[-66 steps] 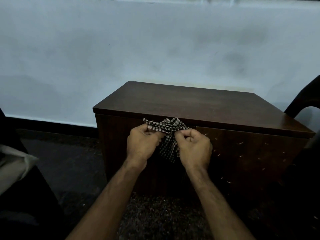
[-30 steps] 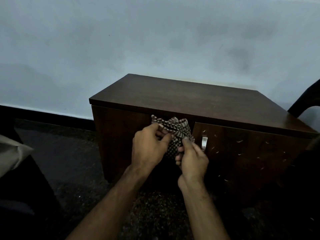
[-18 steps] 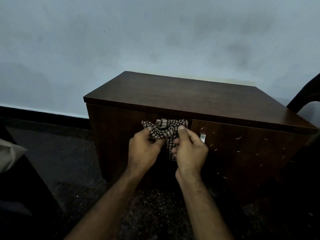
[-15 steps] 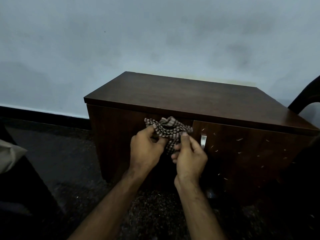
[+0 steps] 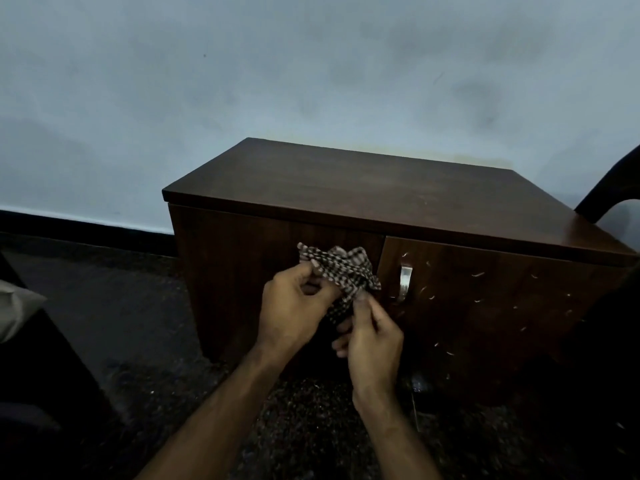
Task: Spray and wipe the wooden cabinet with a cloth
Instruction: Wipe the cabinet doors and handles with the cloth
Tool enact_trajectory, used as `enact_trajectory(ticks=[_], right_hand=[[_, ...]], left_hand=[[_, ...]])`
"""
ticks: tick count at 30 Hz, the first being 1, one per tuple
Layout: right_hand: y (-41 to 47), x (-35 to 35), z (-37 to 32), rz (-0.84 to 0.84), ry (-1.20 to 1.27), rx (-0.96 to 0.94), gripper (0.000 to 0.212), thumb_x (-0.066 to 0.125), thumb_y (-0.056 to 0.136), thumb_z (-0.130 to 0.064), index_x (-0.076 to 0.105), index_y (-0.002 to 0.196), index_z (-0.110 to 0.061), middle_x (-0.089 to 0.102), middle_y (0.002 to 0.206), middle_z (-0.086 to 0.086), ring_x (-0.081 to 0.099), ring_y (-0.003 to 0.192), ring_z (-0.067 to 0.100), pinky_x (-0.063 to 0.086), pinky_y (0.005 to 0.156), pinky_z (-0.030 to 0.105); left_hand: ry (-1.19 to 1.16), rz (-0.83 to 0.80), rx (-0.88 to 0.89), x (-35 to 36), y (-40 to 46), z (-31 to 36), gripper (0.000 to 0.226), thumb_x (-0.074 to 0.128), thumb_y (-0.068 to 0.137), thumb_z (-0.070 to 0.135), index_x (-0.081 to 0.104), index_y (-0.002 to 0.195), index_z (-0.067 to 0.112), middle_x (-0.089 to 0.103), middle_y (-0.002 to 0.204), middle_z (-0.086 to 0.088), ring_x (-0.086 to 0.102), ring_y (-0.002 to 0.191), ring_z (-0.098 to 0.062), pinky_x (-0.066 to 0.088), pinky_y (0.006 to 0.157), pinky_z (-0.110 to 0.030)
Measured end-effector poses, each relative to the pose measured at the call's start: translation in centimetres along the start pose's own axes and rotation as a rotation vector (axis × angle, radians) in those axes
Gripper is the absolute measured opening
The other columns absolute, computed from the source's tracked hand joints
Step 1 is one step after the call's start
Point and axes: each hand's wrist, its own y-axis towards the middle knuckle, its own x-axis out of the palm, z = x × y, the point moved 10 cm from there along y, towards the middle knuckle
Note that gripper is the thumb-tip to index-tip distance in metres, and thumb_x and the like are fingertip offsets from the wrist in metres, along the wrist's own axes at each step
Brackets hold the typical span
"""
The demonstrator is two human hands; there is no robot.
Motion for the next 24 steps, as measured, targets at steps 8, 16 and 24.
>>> enact_trajectory(ticks=[8, 16, 24], right_hand=[[0.9, 0.6, -4.1, -0.098, -0.049, -0.153, 0.022, 0.067, 0.095, -0.035, 0.079, 0.078, -0.029, 0.065, 0.060, -0.001, 0.056, 0.047, 0.010, 0.045, 0.047, 0.027], [0.8, 0.6, -0.5, -0.090, -0.169, -0.201, 0.056, 0.070, 0.090, -0.048, 0.061, 0.139, -0.021, 0.077, 0.089, -0.007, 0.074, 0.066, 0.011, 0.064, 0.069, 0.043], [0.4, -0.5, 2.5, 0.014, -0.201, -0.119, 0.014, 0.071, 0.089, -0.030, 0.065, 0.100, -0.037, 0.076, 0.081, -0.008, 0.074, 0.074, 0.014, 0.061, 0.075, 0.050]], left_hand=[[-0.121, -0.036, -0.115, 0.5, 0.3, -2.1, 0.033, 0.073, 0.070, 0.043, 0.079, 0.097, 0.026, 0.080, 0.092, 0.007, 0.075, 0.090, -0.010, 0.059, 0.091, -0.048], [-0.160, -0.122, -0.208, 1.2, 0.2, -5.3, 0.015, 0.072, 0.086, 0.025, 0.080, 0.098, 0.026, 0.080, 0.098, 0.004, 0.075, 0.099, -0.018, 0.058, 0.092, -0.054], [-0.145, -0.105, -0.329, 2.4, -2.0, -8.7, 0.019, 0.071, 0.075, 0.034, 0.080, 0.092, 0.031, 0.080, 0.091, 0.007, 0.076, 0.090, -0.016, 0.059, 0.088, -0.054]])
